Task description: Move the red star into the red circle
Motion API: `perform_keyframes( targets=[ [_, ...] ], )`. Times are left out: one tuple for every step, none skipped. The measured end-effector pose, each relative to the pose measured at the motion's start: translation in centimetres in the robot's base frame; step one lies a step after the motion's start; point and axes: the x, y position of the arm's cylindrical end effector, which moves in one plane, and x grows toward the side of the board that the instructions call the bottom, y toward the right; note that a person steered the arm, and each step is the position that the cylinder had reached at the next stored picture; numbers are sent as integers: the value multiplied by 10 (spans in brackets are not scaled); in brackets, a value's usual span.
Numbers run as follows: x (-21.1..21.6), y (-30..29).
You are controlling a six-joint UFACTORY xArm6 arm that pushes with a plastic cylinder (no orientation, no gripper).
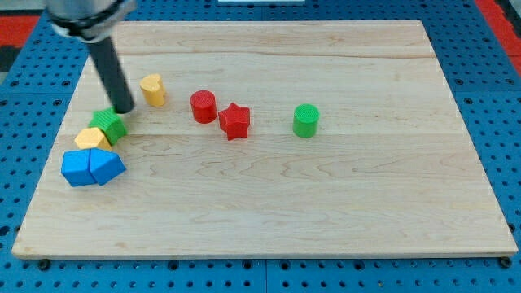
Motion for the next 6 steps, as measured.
perform_keyframes(
  targets=[
    [19, -14],
    [30, 12],
    [35, 20],
    [19, 64],
    [57, 116],
    [73, 159]
  ],
)
